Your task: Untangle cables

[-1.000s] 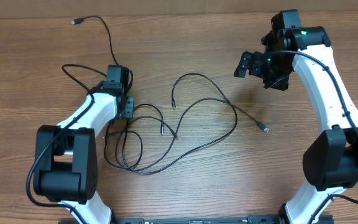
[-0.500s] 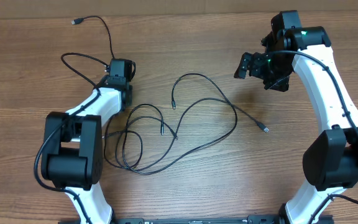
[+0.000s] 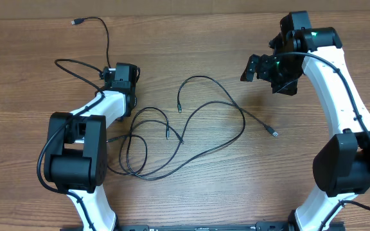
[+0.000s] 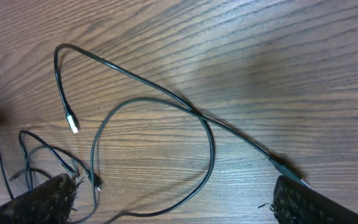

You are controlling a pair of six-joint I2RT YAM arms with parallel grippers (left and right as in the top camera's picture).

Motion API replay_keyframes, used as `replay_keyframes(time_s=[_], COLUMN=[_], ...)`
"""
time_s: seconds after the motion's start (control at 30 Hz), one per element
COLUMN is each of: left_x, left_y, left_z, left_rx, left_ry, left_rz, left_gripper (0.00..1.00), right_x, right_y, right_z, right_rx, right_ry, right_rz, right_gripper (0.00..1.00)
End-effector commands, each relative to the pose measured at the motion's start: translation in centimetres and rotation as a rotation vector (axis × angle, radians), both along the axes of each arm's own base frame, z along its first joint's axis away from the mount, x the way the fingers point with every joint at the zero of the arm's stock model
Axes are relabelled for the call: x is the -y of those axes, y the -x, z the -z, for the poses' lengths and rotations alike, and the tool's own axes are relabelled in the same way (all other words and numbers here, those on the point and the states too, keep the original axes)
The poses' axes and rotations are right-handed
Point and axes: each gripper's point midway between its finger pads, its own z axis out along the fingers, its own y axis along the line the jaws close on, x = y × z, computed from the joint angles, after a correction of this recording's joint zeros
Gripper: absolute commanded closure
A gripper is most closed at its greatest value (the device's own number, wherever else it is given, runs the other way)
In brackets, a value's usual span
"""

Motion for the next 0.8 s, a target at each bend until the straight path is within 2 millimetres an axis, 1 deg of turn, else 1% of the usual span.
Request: replay_keyframes(time_s=[0.0,0.17,0.33,0.37,0.4,0.5,0.57,0.6,0.7,0.77], left_x=[-0.9,0.7,1.6,1.9,2.0,2.9,3.2,3.2,3.1,3.1], left_y=[5.1,5.1,5.2,5.2,5.2,5.2,5.1,4.9,3.5,2.0], left_z=[6.4,7.5,7.9,8.0,8.0,8.2,7.8,7.2,4.1,0.5], left_rx=[-0.197,-0.209,-0.214,-0.216,-0.217,-0.235,-0.245,-0.243,-0.210,-0.152], left_ry=[0.090,0.233,0.288,0.304,0.312,0.353,0.369,0.372,0.373,0.373], left_rz=[-0.056,-0.037,-0.023,-0.019,-0.017,0.020,0.039,0.040,0.041,0.050], left_gripper=[0.71,0.79,0.86,0.89,0.96,0.96,0.96,0.96,0.96,0.96], right_x=[-0.1,-0.1,-0.1,0.0,0.0,0.0,0.0,0.0,0.0,0.0], right_y=[0.1,0.2,0.2,0.2,0.3,0.3,0.3,0.3,0.3,0.3], right_z=[0.2,0.2,0.2,0.2,0.2,0.2,0.2,0.2,0.2,0.2], right_rx=[-0.010,-0.013,-0.015,-0.017,-0.018,-0.022,-0.022,-0.022,-0.021,-0.021], right_ry=[-0.009,-0.009,-0.009,-0.008,-0.008,-0.008,-0.008,-0.008,-0.008,-0.008], right_rz=[-0.003,-0.003,-0.003,-0.003,-0.003,-0.003,-0.003,-0.003,-0.004,-0.004], right_gripper=[0.00,0.00,0.00,0.00,0.00,0.00,0.00,0.00,0.00,0.00])
